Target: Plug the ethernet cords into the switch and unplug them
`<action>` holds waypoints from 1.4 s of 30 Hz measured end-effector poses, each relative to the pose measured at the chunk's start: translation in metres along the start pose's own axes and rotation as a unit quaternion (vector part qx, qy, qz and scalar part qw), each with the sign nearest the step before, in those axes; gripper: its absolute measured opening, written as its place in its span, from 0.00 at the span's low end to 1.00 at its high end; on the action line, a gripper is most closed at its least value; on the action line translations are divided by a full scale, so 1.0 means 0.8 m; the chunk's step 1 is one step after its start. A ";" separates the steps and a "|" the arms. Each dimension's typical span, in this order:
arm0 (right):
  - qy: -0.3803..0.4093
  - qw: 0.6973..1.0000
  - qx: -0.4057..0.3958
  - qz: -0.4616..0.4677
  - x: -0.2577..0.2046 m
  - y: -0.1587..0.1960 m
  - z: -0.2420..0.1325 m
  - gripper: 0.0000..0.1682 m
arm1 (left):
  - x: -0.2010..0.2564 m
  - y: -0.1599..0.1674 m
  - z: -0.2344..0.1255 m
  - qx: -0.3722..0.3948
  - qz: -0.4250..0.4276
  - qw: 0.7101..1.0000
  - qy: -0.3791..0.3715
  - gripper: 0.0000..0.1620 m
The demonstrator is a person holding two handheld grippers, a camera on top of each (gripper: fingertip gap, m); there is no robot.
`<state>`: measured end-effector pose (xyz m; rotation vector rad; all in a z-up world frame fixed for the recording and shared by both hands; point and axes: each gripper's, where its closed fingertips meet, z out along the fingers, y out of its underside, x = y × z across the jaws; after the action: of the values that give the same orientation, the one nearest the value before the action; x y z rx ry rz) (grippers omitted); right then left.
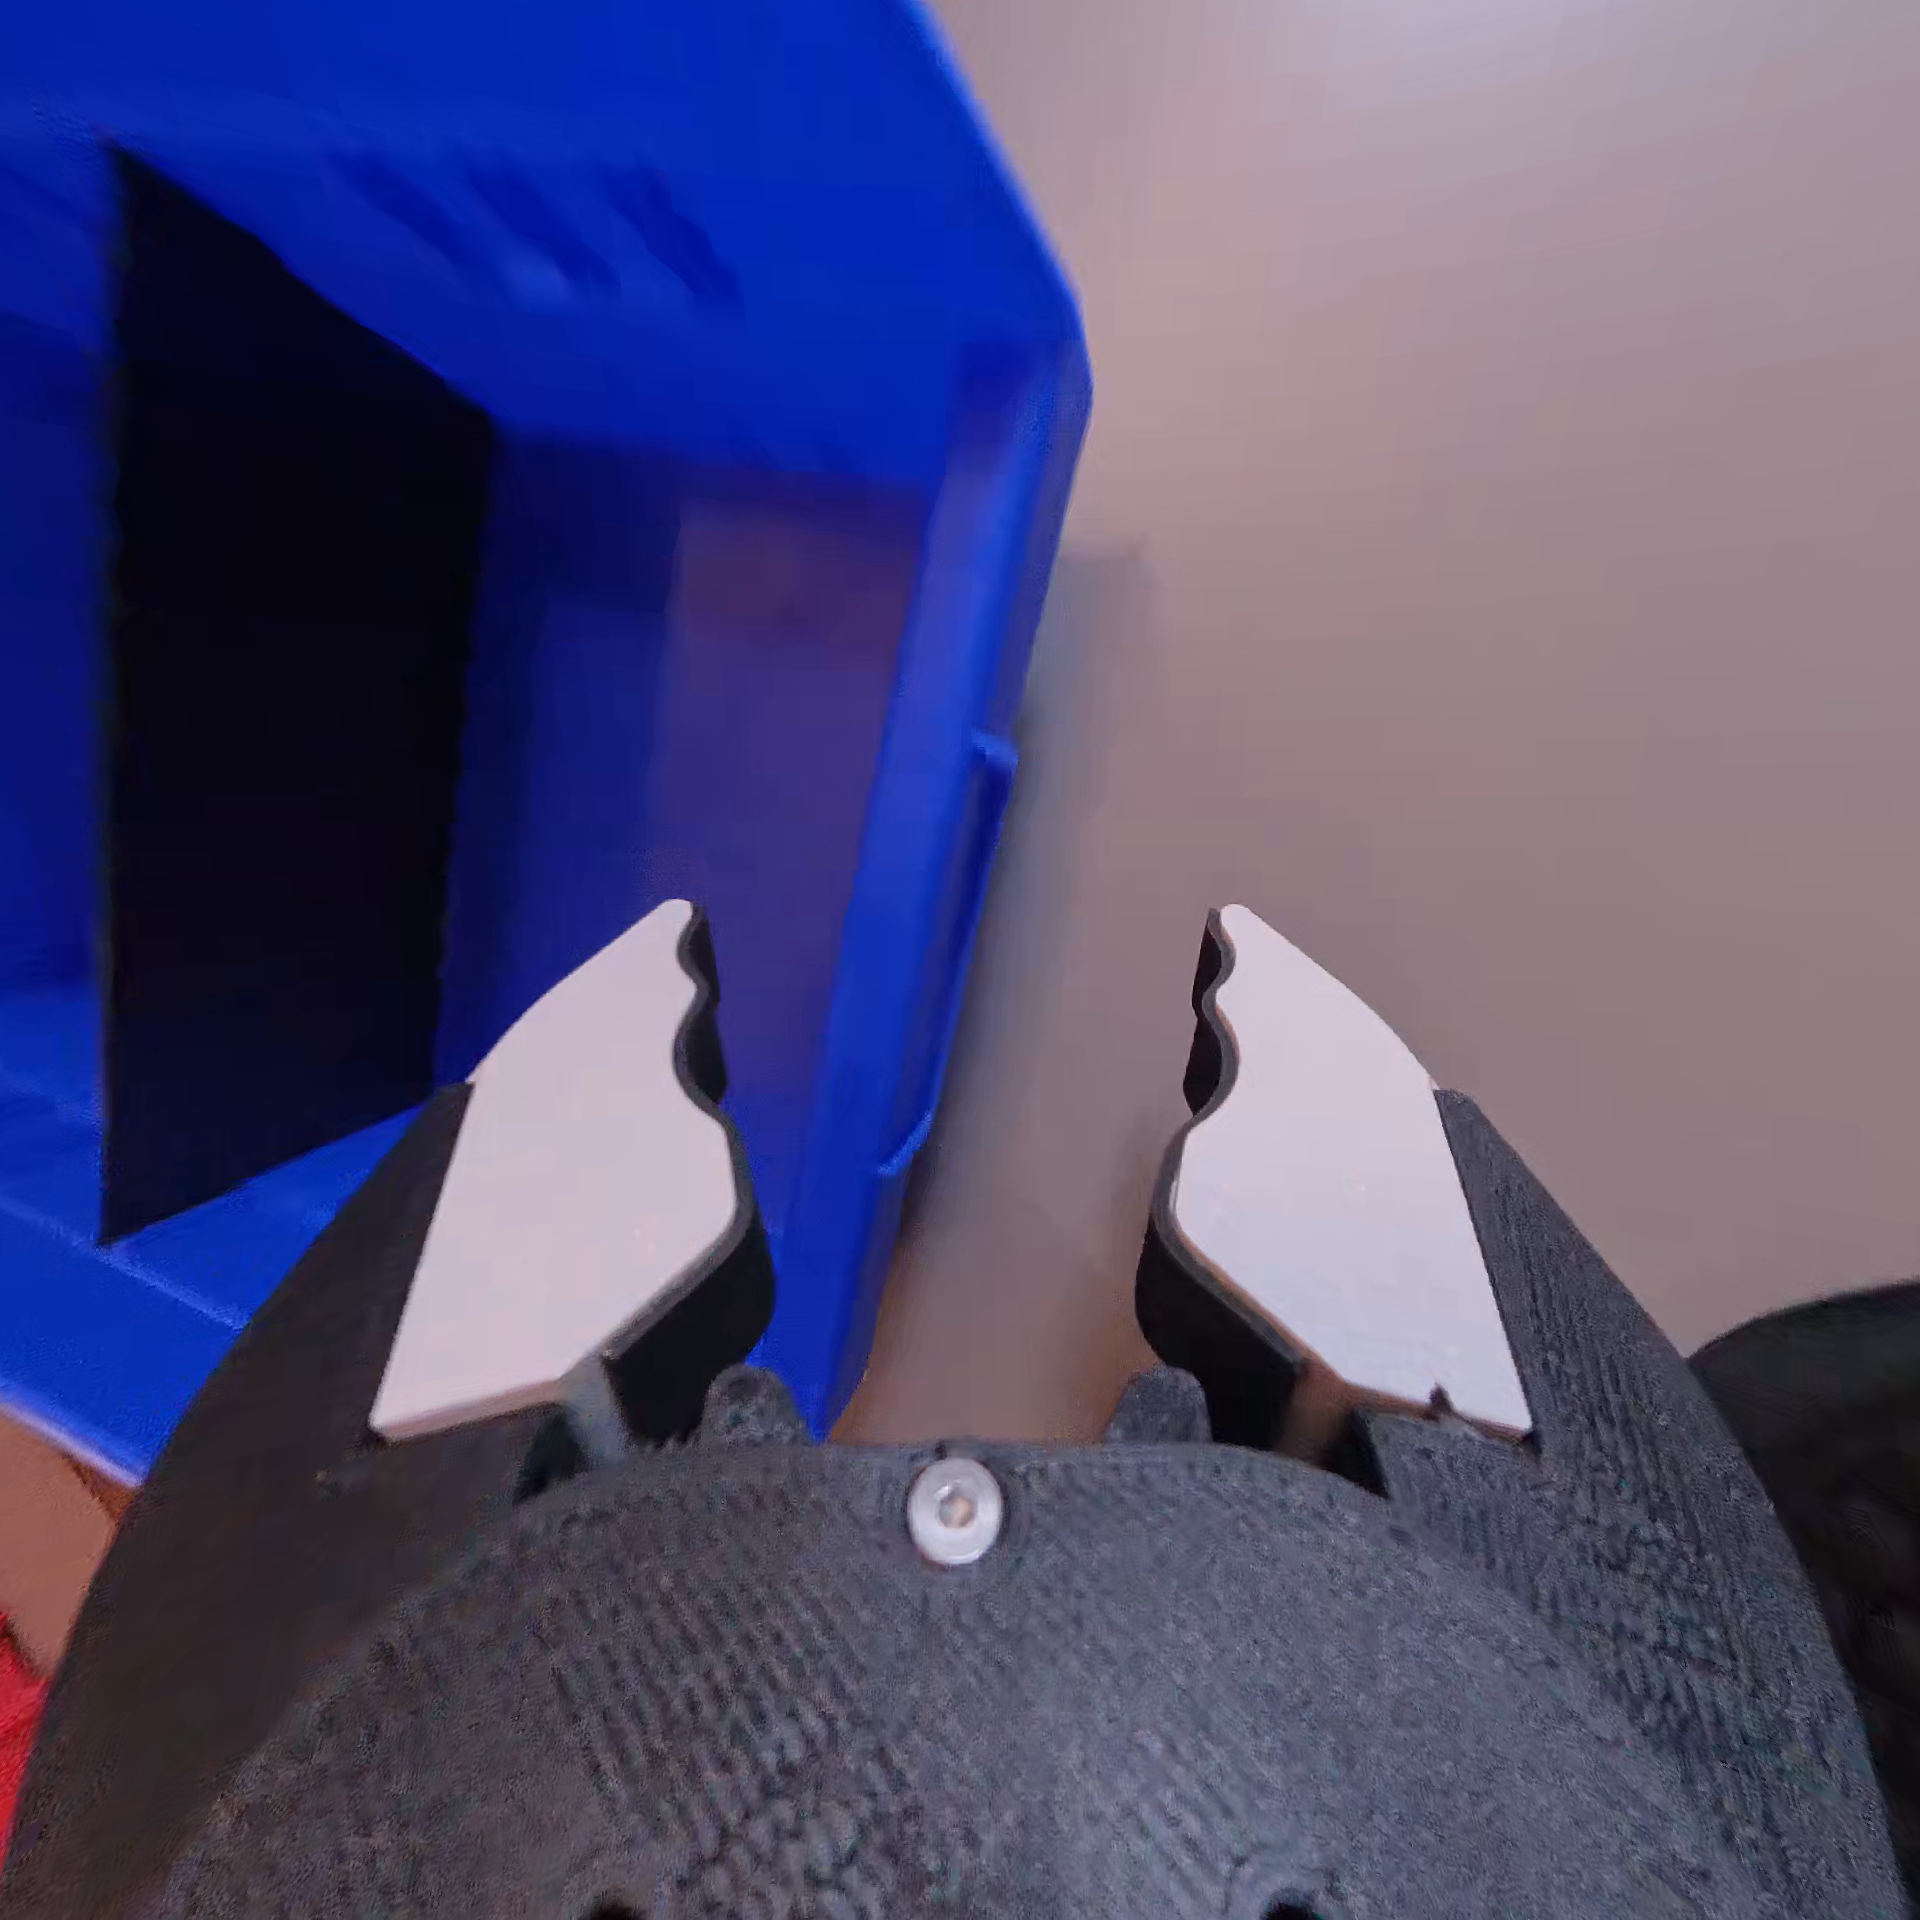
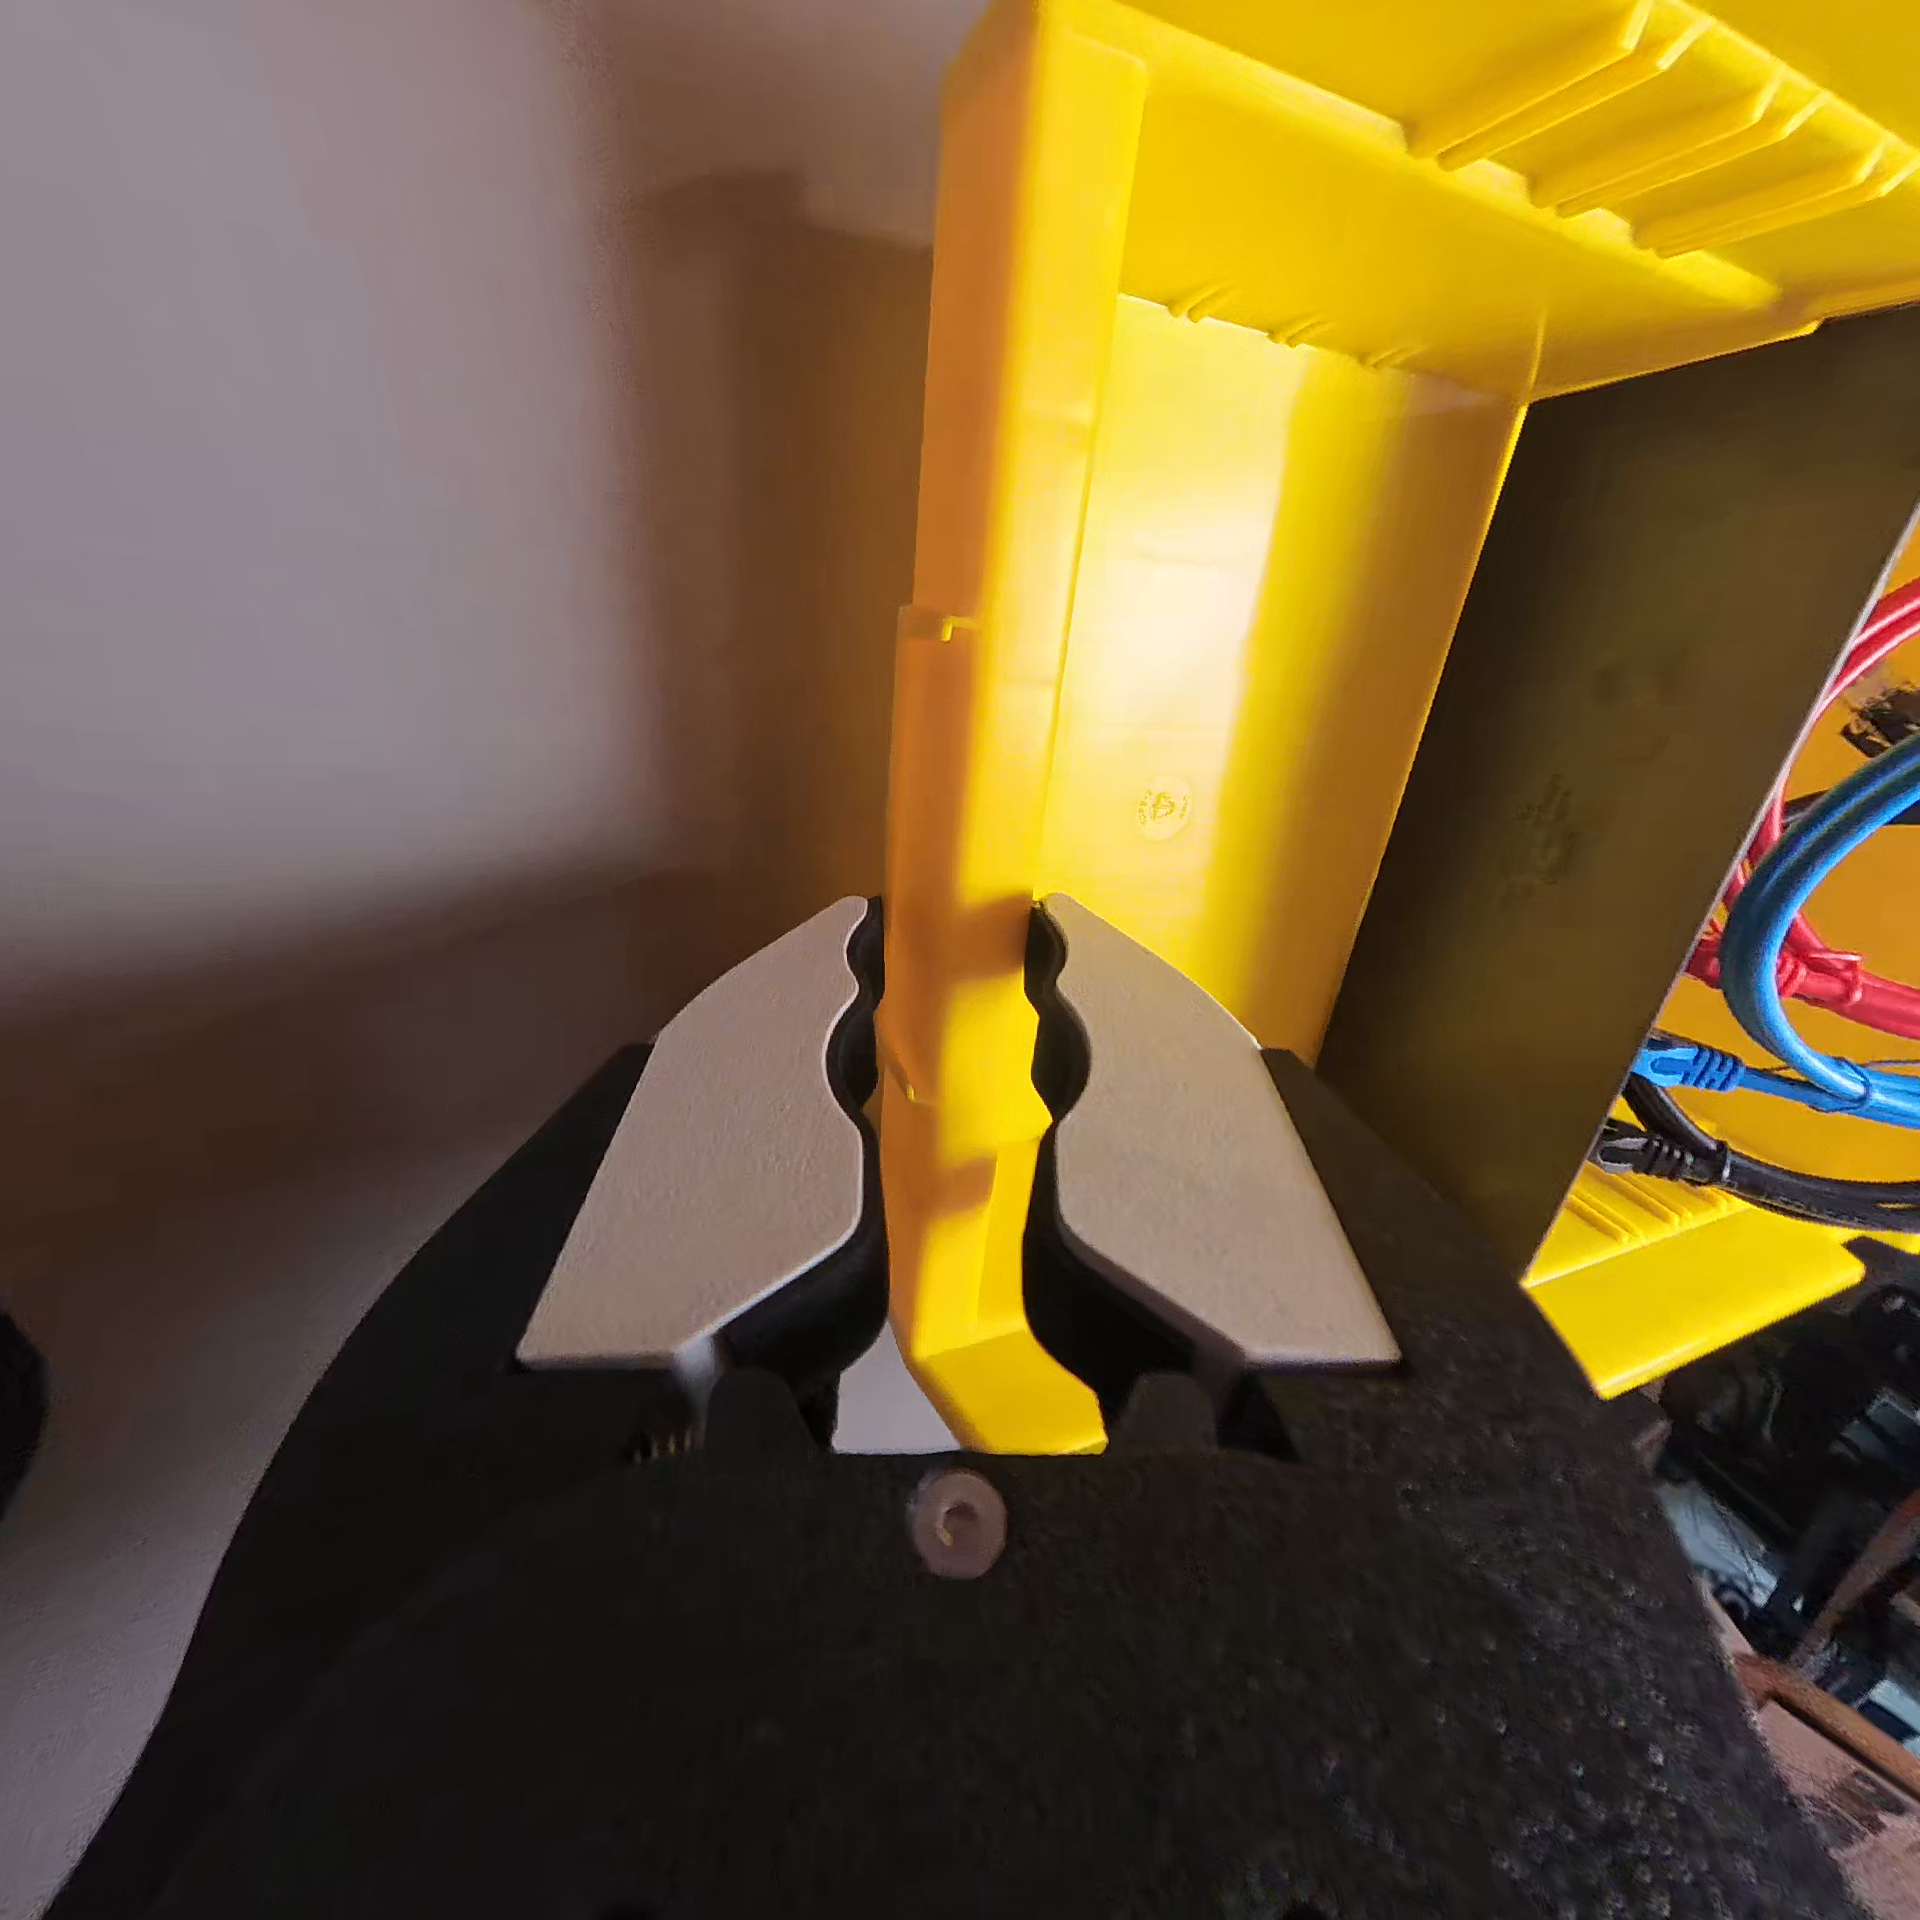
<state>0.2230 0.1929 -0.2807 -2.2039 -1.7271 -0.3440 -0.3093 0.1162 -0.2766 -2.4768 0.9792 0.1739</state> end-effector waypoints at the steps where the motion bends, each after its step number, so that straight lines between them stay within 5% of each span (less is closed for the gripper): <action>1: -0.003 1.000 0.007 -0.010 -0.017 -0.003 -0.007 0.16 | -0.001 0.018 0.011 -0.043 0.019 0.999 0.005 0.54; 2: -0.006 1.000 0.015 -0.022 -0.035 -0.008 -0.014 0.16 | -0.003 0.033 0.020 -0.078 0.039 0.996 0.001 0.53; 6: -0.016 0.996 0.051 -0.066 -0.110 -0.037 -0.042 0.16 | -0.011 0.025 0.026 -0.074 0.117 0.990 -0.035 0.17; 16: 0.000 0.984 0.098 -0.147 -0.221 -0.101 -0.081 0.16 | 0.141 -0.064 0.017 0.035 0.268 0.963 0.017 0.17; 22: 0.043 0.974 0.141 -0.171 -0.237 -0.132 -0.091 0.17 | 0.178 -0.108 0.021 0.052 0.296 0.954 0.024 0.21; 24: 0.059 0.967 0.214 -0.121 -0.232 -0.141 -0.118 0.21 | 0.182 -0.113 0.004 0.078 0.279 0.957 0.013 0.28; 28: 0.058 0.924 0.364 0.107 -0.187 -0.116 -0.190 0.36 | 0.266 -0.132 -0.070 0.241 0.161 0.942 0.168 0.32; 33: 0.029 0.869 0.372 0.324 -0.164 -0.062 -0.151 0.48 | 0.323 -0.175 -0.080 0.317 -0.069 0.901 0.288 0.46; 35: 0.035 0.868 0.357 0.344 -0.166 -0.059 -0.124 0.35 | 0.338 -0.193 -0.061 0.311 -0.122 0.894 0.298 0.41; 37: 0.095 0.862 0.349 0.355 -0.154 -0.051 -0.114 0.17 | 0.334 -0.201 -0.037 0.306 -0.113 0.917 0.229 0.30; 40: 0.174 0.864 0.326 0.343 -0.146 -0.032 -0.117 0.09 | 0.325 -0.211 -0.043 0.326 -0.123 0.923 0.163 0.14; 42: 0.199 0.856 0.347 0.328 -0.152 -0.029 -0.140 0.06 | 0.328 -0.212 -0.062 0.359 -0.087 0.920 0.133 0.12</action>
<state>0.1720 0.0453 -0.2217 -1.8325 -0.6451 0.0128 -0.0042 0.0396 -0.2424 -1.9011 0.7349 -0.5092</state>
